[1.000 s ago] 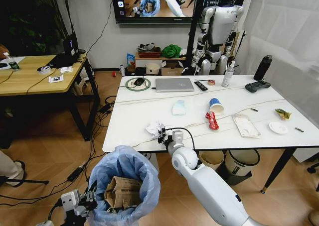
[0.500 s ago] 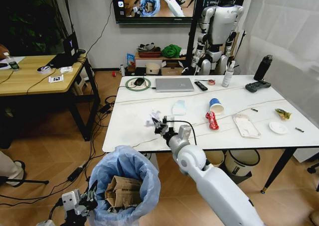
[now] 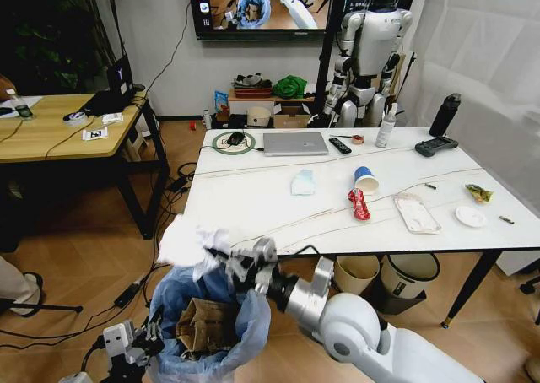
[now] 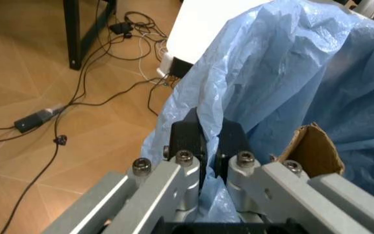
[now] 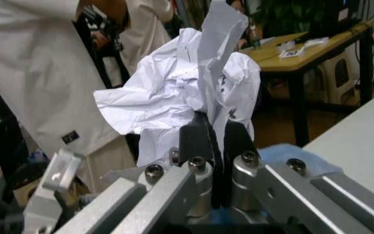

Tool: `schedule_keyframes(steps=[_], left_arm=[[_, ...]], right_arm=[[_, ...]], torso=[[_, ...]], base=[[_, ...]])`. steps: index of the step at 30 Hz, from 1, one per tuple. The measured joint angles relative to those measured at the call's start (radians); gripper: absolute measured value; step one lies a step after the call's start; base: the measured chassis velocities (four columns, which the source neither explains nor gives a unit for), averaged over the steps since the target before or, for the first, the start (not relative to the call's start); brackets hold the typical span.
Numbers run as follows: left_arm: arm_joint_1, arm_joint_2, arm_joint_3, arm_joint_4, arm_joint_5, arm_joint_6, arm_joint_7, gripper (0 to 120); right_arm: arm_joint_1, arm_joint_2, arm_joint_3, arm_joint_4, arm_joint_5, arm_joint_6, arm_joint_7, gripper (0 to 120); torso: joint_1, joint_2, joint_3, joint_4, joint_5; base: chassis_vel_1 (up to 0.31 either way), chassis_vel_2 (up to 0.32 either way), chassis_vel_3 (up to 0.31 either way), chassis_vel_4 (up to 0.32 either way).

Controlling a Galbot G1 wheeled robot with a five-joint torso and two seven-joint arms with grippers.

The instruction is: Pick up the trash bin and place the trash from the table into it.

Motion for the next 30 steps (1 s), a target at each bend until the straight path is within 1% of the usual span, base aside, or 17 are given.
schedule_keyframes(steps=[5, 6, 10, 11, 13, 14, 18, 19, 22, 24, 25, 26, 28, 29, 30], left_arm=[[0.000, -0.003, 0.001, -0.007, 0.001, 0.001, -0.002, 0], [0.000, -0.003, 0.001, -0.007, 0.001, 0.001, -0.002, 0], [0.001, -0.004, 0.002, -0.011, 0.001, 0.002, -0.004, 0], [0.001, -0.004, 0.004, -0.011, 0.002, 0.002, -0.004, 0], [0.001, -0.004, 0.004, -0.011, 0.002, 0.002, -0.004, 0], [0.001, -0.003, 0.006, -0.011, 0.003, 0.002, -0.004, 0], [-0.002, -0.002, 0.010, -0.009, 0.004, 0.003, -0.005, 0], [-0.002, -0.002, 0.010, -0.009, 0.004, 0.003, -0.005, 0], [-0.003, -0.002, 0.014, -0.008, 0.005, 0.003, -0.005, 0], [-0.002, -0.002, 0.016, -0.007, 0.006, 0.003, -0.005, 0], [-0.002, -0.002, 0.016, -0.007, 0.006, 0.003, -0.005, 0], [-0.001, -0.002, 0.017, -0.007, 0.006, 0.003, -0.004, 0], [0.000, -0.003, 0.018, -0.007, 0.007, 0.002, -0.003, 0], [0.002, -0.003, 0.019, -0.007, 0.007, 0.002, -0.003, 0], [0.002, -0.003, 0.019, -0.007, 0.008, 0.002, -0.002, 0]], right_arm=[[-0.038, -0.024, -0.005, -0.033, -0.110, 0.001, -0.014, 0], [-0.038, -0.024, -0.005, -0.033, -0.110, 0.001, -0.014, 0], [-0.074, -0.030, 0.009, -0.042, -0.163, 0.005, -0.013, 13], [-0.081, -0.028, 0.017, -0.041, -0.166, 0.006, -0.011, 19], [-0.083, -0.028, 0.020, -0.040, -0.167, 0.006, -0.010, 20], [-0.087, -0.027, 0.030, -0.034, -0.167, 0.006, -0.006, 29], [-0.101, -0.037, 0.059, -0.007, -0.165, 0.006, 0.001, 45], [-0.101, -0.037, 0.059, -0.007, -0.165, 0.006, 0.001, 45], [-0.110, -0.039, 0.087, 0.013, -0.156, 0.015, 0.005, 58], [-0.102, -0.024, 0.121, 0.023, -0.127, 0.018, 0.030, 67], [-0.102, -0.024, 0.121, 0.023, -0.127, 0.018, 0.030, 67], [-0.092, -0.013, 0.141, 0.023, -0.115, 0.016, 0.052, 72], [-0.066, 0.015, 0.177, 0.017, -0.100, 0.006, 0.120, 79], [-0.040, 0.040, 0.206, 0.000, -0.094, -0.012, 0.188, 84], [-0.026, 0.055, 0.225, -0.012, -0.088, -0.024, 0.220, 87]], torso=[[0.000, 0.000, 0.000, 0.0000, 0.0000], [0.000, 0.000, 0.000, 0.0000, 0.0000], [0.000, 0.000, 0.000, -0.0001, 0.0000], [0.000, 0.000, 0.000, -0.0001, 0.0000], [0.000, 0.000, 0.000, -0.0001, 0.0000], [0.000, 0.000, 0.000, -0.0001, 0.0000], [0.000, 0.000, 0.000, -0.0001, 0.0000], [0.000, 0.000, 0.000, -0.0001, 0.0000], [0.000, 0.000, 0.000, -0.0001, 0.0000], [0.000, 0.000, 0.000, -0.0002, 0.0000], [0.000, 0.000, 0.000, -0.0002, 0.0000], [0.000, 0.000, 0.000, -0.0001, 0.0000], [0.000, 0.000, 0.000, 0.0000, 0.0000], [0.000, 0.000, 0.000, 0.0000, 0.0000], [0.000, 0.000, 0.000, 0.0001, 0.0001]], base=[[0.000, 0.000, 0.000, 0.000], [0.000, 0.000, 0.000, 0.000], [0.000, 0.000, 0.000, 0.000], [0.000, 0.000, 0.000, 0.000], [0.000, 0.000, 0.000, 0.000], [0.000, 0.000, 0.000, 0.000], [0.000, 0.000, 0.000, 0.000], [0.000, 0.000, 0.000, 0.000], [0.000, 0.000, 0.000, 0.000], [0.000, 0.000, 0.000, 0.000], [0.000, 0.000, 0.000, 0.000], [0.000, 0.000, 0.000, 0.000], [0.000, 0.000, 0.000, 0.000], [0.000, 0.000, 0.000, 0.000], [0.000, 0.000, 0.000, 0.000]])
